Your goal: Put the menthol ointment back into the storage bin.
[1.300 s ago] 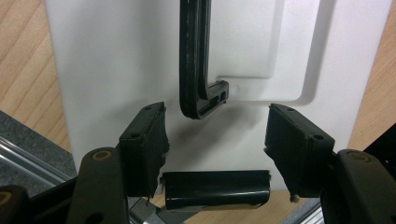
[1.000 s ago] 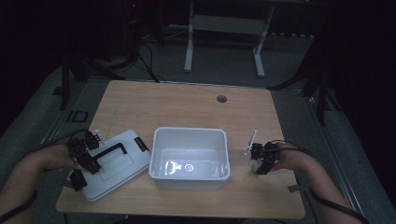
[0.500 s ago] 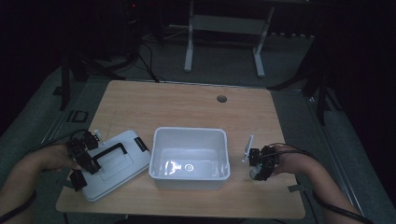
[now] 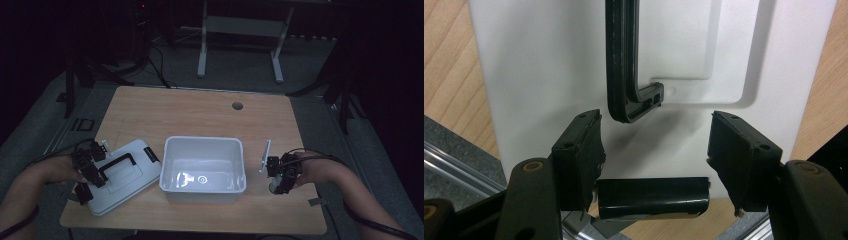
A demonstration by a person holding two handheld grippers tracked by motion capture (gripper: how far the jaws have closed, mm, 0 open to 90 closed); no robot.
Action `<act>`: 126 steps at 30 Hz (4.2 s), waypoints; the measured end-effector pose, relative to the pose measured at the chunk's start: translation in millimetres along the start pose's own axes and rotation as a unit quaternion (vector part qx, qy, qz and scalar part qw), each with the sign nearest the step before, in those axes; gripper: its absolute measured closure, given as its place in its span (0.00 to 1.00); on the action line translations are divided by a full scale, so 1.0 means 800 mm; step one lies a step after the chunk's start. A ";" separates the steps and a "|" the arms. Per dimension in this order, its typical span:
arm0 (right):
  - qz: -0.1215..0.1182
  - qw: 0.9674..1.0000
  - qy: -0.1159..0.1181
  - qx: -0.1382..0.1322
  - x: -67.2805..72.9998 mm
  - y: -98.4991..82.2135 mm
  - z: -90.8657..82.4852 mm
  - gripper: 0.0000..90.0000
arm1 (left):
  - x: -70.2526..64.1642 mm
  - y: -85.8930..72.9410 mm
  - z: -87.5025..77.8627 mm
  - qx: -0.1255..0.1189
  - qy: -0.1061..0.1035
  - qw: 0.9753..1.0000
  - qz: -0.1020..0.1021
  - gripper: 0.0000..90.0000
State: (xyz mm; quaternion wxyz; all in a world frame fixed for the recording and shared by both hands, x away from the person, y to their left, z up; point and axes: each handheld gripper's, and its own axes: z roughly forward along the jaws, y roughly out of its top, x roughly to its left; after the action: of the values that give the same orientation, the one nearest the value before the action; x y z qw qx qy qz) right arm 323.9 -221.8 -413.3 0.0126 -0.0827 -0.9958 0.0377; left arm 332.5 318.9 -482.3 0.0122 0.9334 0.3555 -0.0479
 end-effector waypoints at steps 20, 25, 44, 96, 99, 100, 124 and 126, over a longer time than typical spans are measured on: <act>-0.015 1.000 -0.024 0.002 0.016 0.032 -0.095 0.56 | -0.003 0.002 -0.008 0.000 0.005 1.000 0.004 0.43; -0.010 0.999 -0.031 -0.006 0.016 0.042 -0.115 0.56 | -0.005 0.002 -0.009 -0.001 0.007 1.000 0.009 0.43; -0.056 0.998 -0.030 -0.026 0.027 0.110 -0.129 0.56 | -0.006 0.005 -0.006 0.005 0.009 1.000 0.015 0.43; -0.077 0.997 -0.008 0.004 0.013 0.208 0.042 0.56 | -0.007 0.012 0.008 0.018 0.006 0.999 0.026 0.44; -0.078 0.997 -0.006 0.015 0.012 0.210 0.051 0.56 | -0.007 0.011 0.008 0.019 0.006 0.999 0.026 0.44; -0.078 0.997 -0.005 0.018 0.012 0.211 0.054 0.56 | -0.007 0.010 0.008 0.019 0.006 0.999 0.026 0.44; -0.062 0.997 0.010 0.039 0.001 0.226 0.087 0.55 | -0.006 0.006 0.011 0.020 0.008 0.999 0.026 0.44; -0.062 0.997 0.011 0.047 0.001 0.226 0.087 0.55 | -0.006 0.006 0.011 0.021 0.007 0.999 0.026 0.44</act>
State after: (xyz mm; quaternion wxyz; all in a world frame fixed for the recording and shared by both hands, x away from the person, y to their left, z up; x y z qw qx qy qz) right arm 350.6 -48.9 -496.9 0.0297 -0.0204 -0.9959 0.0824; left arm 331.4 311.7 -490.4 -0.0084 0.9427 0.3301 -0.0480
